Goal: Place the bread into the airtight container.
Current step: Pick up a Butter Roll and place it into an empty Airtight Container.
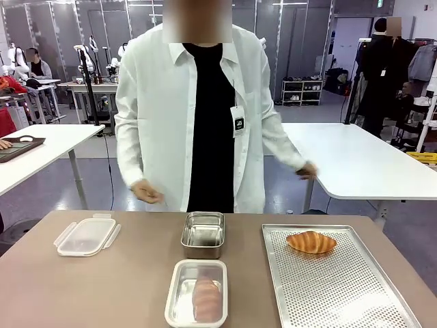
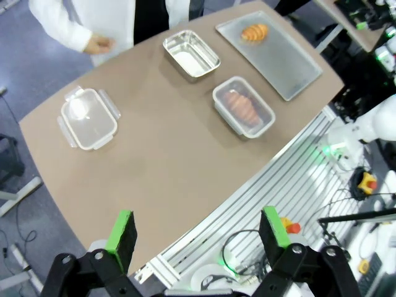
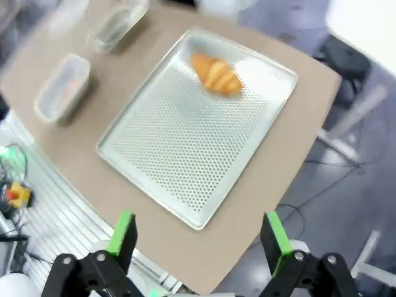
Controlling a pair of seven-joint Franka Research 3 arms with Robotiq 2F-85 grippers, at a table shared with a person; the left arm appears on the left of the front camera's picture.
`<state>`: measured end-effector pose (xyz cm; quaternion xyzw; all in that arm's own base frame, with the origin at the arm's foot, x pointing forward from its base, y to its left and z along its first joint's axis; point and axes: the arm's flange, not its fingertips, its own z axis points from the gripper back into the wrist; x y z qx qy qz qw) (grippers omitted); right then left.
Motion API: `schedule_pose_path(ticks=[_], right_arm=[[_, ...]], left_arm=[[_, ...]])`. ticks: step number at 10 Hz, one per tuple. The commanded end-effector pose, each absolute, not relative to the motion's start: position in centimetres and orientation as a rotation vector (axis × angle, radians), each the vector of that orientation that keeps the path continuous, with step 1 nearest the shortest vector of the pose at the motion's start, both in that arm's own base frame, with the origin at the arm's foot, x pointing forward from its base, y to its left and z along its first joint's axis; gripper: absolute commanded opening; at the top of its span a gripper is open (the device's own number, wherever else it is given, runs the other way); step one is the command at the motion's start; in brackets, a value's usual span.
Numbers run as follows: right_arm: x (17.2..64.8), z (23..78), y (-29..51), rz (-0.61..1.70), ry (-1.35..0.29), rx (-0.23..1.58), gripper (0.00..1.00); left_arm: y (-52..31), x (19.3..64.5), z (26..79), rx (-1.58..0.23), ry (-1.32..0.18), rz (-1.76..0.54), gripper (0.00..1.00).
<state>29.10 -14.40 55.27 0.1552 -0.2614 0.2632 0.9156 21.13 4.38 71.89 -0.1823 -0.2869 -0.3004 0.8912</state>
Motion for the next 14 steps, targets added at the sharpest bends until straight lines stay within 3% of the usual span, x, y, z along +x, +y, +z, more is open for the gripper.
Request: schedule_pose_path(ticks=[1,5,8,14], right_arm=[[32.9,56.6,-9.4,0.878,-0.494,0.147,1.00],[41.6,52.5,1.5,1.296,-0.320,0.012,1.00],[45.4,47.8,4.7,1.428,-0.285,0.010,1.00],[45.9,45.7,5.5,1.429,-0.259,0.009,1.00]], left_arm=[[4.4,21.2,72.0,-0.367,-0.596,-0.633,1.00],[4.4,21.2,72.0,-0.367,-0.596,-0.633,1.00],[4.4,21.2,72.0,-0.367,-0.596,-0.633,1.00],[4.4,21.2,72.0,-0.367,-0.596,-0.633,1.00]])
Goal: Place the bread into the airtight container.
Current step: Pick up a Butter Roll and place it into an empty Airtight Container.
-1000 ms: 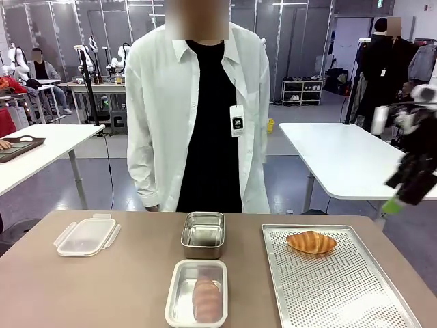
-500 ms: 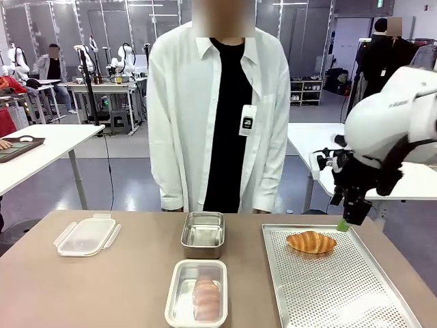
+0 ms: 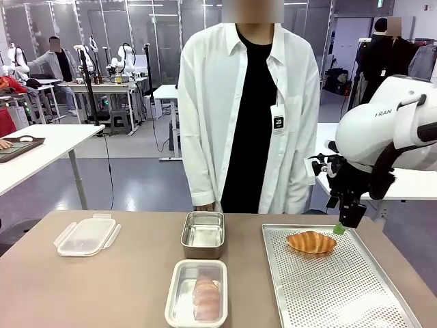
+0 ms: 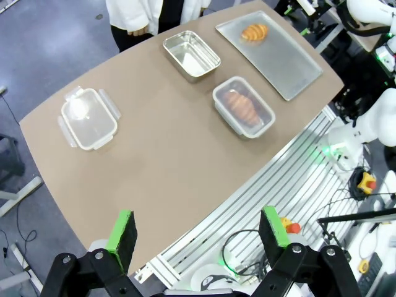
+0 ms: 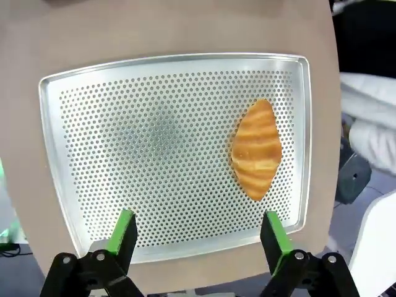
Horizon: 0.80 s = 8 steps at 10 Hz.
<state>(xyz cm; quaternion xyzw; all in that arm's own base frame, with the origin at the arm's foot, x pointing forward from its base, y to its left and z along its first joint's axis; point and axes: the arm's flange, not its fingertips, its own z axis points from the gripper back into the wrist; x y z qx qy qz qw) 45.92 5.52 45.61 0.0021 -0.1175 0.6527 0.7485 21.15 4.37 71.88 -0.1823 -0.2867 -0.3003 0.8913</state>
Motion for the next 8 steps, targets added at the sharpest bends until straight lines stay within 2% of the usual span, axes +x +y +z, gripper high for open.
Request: schedule_pose_path(ticks=[1,2,3,4,5,8], right_arm=[[45.9,45.7,5.5,1.429,-0.259,0.009,1.00],[45.9,45.6,5.5,1.427,-0.257,0.005,1.00],[49.2,43.9,6.4,1.426,-0.263,0.067,1.00],[51.7,41.9,7.1,1.409,-0.248,-0.005,1.00],[53.7,40.5,7.3,1.435,-0.252,0.009,1.00],[56.9,37.5,8.2,1.390,-0.167,-0.045,1.00]], left_arm=[[4.4,21.2,72.0,-0.367,-0.596,-0.633,1.00],[4.4,21.2,72.0,-0.367,-0.596,-0.633,1.00],[4.4,21.2,72.0,-0.367,-0.596,-0.633,1.00],[4.4,21.2,72.0,-0.367,-0.596,-0.633,1.00],[4.4,21.2,72.0,-0.367,-0.596,-0.633,1.00],[4.4,21.2,72.0,-0.367,-0.596,-0.633,1.00]])
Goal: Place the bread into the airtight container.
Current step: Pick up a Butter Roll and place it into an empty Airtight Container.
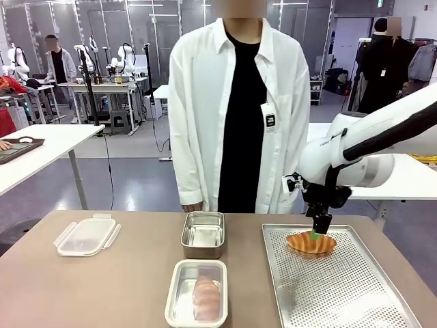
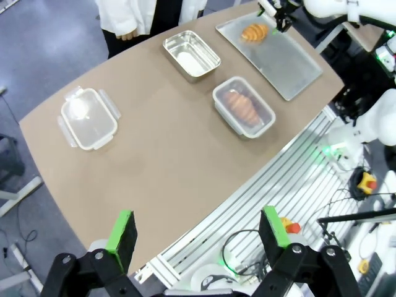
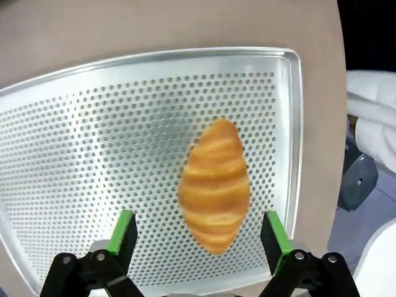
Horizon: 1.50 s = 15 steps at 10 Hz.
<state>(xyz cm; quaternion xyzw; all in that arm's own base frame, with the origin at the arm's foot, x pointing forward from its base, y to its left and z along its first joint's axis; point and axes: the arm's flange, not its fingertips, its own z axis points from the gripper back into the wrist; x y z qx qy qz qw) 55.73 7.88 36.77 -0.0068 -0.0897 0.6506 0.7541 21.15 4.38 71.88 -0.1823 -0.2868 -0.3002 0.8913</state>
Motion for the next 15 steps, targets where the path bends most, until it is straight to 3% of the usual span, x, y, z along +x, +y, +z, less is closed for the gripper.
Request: schedule_pose_path(ticks=[1,14,15], right_arm=[[57.6,36.9,8.3,1.378,-0.150,-0.067,1.00],[60.9,29.5,7.5,1.338,0.017,-0.023,1.00],[61.0,29.5,7.5,1.335,0.012,-0.025,0.84]], left_arm=[[4.4,21.2,72.0,-0.367,-0.596,-0.633,1.00],[4.4,21.2,72.0,-0.367,-0.596,-0.633,1.00],[4.4,21.2,72.0,-0.367,-0.596,-0.633,1.00]])
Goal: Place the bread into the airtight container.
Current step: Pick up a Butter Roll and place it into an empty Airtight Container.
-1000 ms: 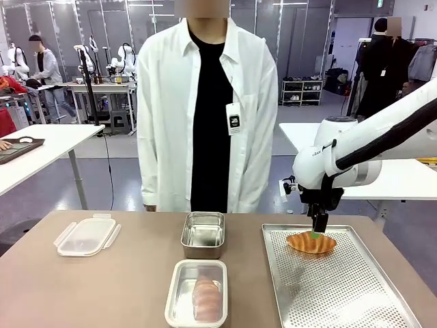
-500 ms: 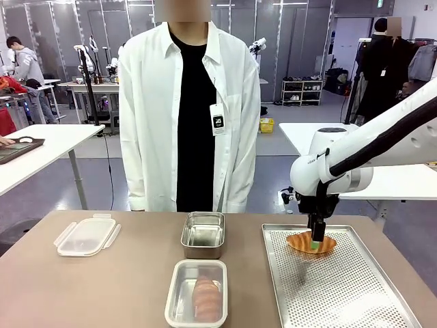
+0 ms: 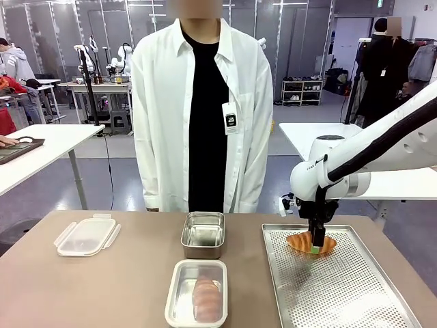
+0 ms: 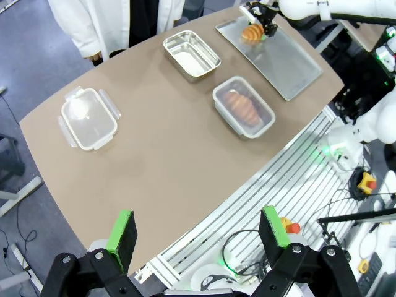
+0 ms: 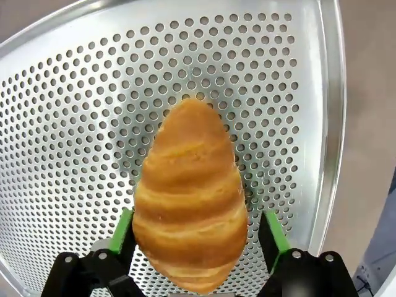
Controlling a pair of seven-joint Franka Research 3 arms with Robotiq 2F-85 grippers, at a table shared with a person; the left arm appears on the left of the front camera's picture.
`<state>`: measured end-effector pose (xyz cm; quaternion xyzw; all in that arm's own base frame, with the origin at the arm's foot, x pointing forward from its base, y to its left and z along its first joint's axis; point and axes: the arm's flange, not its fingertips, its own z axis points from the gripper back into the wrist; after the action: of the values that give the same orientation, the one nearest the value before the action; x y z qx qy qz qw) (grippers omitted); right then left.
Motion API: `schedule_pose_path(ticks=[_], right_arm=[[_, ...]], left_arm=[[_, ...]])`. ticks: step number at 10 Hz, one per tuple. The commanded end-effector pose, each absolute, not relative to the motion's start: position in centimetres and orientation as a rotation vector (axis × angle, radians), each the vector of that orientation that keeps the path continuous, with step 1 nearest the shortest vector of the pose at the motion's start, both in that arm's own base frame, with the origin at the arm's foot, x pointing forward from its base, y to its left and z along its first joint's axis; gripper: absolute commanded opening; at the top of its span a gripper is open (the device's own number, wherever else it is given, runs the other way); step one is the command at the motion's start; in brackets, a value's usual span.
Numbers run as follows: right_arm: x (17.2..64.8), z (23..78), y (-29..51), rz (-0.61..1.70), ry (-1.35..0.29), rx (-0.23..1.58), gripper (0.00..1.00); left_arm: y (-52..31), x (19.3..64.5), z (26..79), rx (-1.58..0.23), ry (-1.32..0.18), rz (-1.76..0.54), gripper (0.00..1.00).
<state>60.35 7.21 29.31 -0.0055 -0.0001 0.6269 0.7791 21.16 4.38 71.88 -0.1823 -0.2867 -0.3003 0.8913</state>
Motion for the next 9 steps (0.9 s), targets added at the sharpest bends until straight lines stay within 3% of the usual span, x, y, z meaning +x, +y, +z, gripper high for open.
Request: schedule_pose_path(ticks=[1,2,3,4,9], right_arm=[[61.0,29.6,7.4,1.331,0.014,-0.026,0.80],[61.0,29.7,7.4,1.329,0.022,-0.027,0.64],[61.0,29.8,7.3,1.326,0.024,-0.018,0.60],[61.0,30.3,7.4,1.323,0.022,-0.015,0.44],[60.0,41.3,8.8,1.308,0.008,0.013,0.40]], left_arm=[[4.4,21.2,72.0,-0.367,-0.596,-0.633,1.00],[4.4,21.2,72.0,-0.367,-0.596,-0.633,1.00],[4.4,21.2,72.0,-0.367,-0.596,-0.633,1.00],[4.4,21.2,72.0,-0.367,-0.596,-0.633,1.00],[4.4,21.2,72.0,-0.367,-0.596,-0.633,1.00]])
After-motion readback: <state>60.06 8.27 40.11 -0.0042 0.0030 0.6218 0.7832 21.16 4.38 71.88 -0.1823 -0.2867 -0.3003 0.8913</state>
